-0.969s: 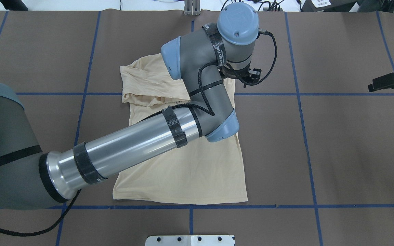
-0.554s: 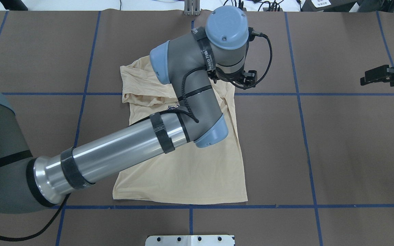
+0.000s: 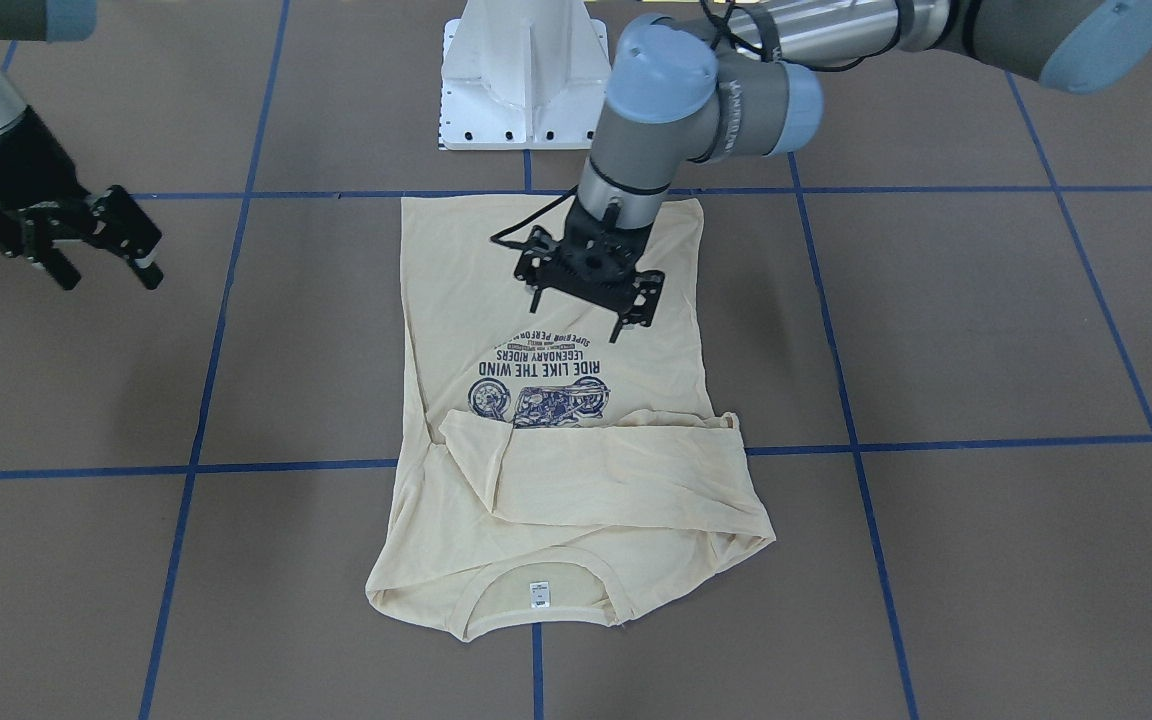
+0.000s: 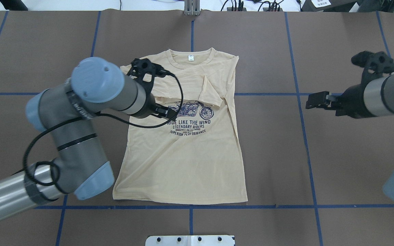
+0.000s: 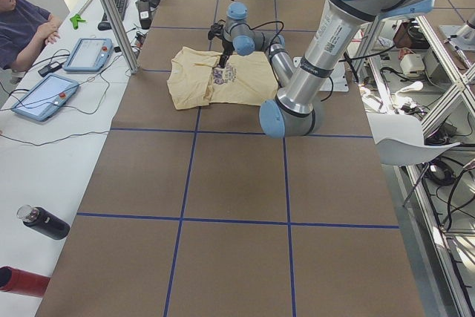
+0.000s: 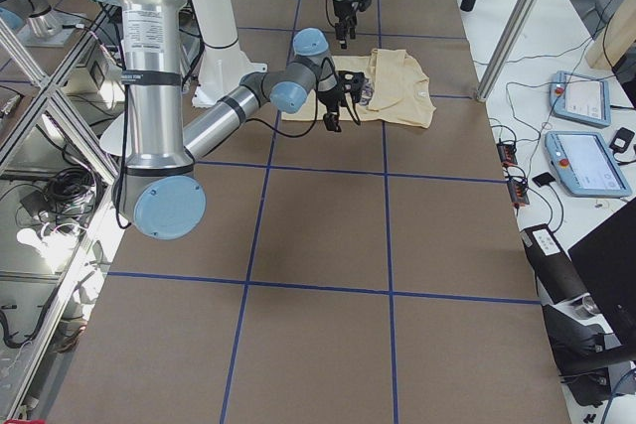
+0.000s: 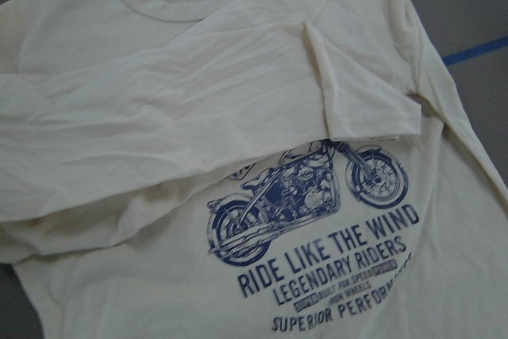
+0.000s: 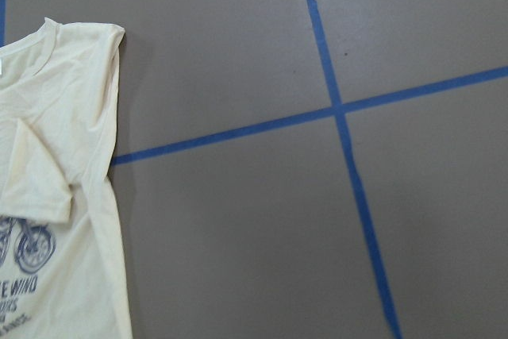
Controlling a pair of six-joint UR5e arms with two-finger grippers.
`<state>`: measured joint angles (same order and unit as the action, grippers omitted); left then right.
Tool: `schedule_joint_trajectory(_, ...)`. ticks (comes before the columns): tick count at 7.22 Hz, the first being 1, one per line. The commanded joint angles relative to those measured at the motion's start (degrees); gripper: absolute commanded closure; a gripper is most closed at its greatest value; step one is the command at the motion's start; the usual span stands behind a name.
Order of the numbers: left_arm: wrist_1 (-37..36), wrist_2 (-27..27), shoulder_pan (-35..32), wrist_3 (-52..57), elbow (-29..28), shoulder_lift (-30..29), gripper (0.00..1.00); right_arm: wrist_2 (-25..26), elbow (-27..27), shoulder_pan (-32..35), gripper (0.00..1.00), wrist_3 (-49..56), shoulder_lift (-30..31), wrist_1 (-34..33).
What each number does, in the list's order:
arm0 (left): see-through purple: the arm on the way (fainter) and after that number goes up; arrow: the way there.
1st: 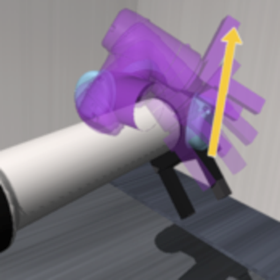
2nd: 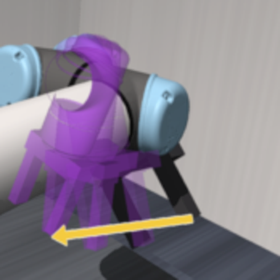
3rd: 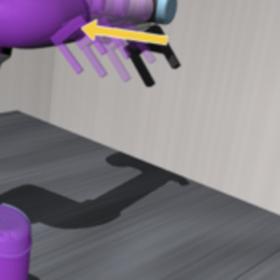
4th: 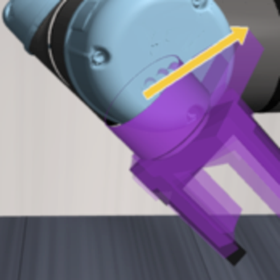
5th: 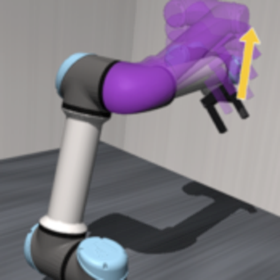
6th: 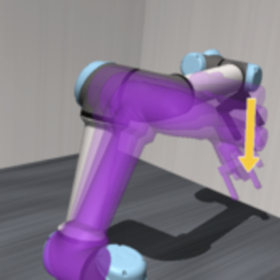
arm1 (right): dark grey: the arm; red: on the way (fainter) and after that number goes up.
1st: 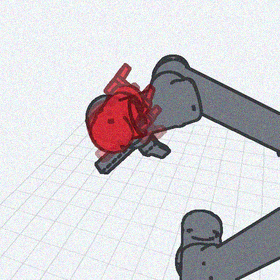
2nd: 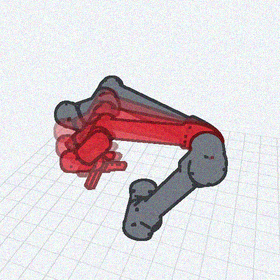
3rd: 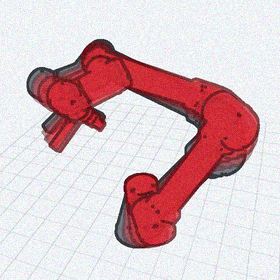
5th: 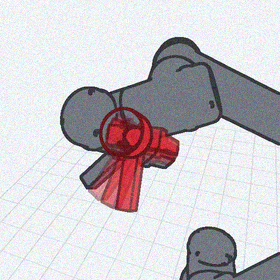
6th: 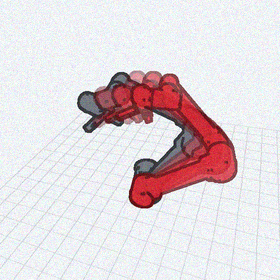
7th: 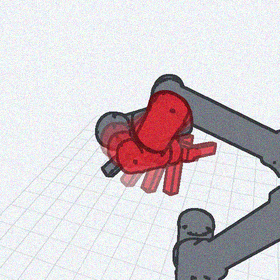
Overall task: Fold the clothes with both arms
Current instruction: 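Release the sleeve and move both grippers to the shirt hem nearest the robot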
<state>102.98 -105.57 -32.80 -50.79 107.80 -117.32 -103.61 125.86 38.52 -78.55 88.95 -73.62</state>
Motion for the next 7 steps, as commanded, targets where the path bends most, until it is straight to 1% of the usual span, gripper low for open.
schedule_joint_trajectory(1, 10.0, 2.5, 1.7, -2.3, 8.5, 17.3, 0.0, 15.9, 5.3, -17.6, 0.0, -12.5, -0.8, -8.2)
schedule_joint_trajectory(2, 18.3, 4.7, 5.1, -7.9, 8.5, 24.0, 0.0, 19.8, 5.6, -22.2, 0.0, -15.6, -3.0, -11.8)
schedule_joint_trajectory(3, 20.0, 10.0, 10.5, -13.5, 8.4, 25.7, 0.0, 21.5, 5.6, -24.1, 0.0, -16.3, -4.0, -12.5)
schedule_joint_trajectory(4, 19.9, 11.9, 14.7, -17.5, 8.1, 25.7, 0.02, 21.7, 5.5, -24.3, 0.0, -16.3, -4.0, -12.5)
schedule_joint_trajectory(5, 19.8, 13.4, 17.1, -19.1, 8.0, 25.7, 0.1, 21.7, 5.5, -24.4, 0.0, -16.3, -4.0, -12.5)
schedule_joint_trajectory(7, 16.9, 13.6, 19.2, -21.5, 7.9, 24.8, 0.37, 21.9, 5.3, -24.3, 0.0, -16.3, -4.0, -12.5)
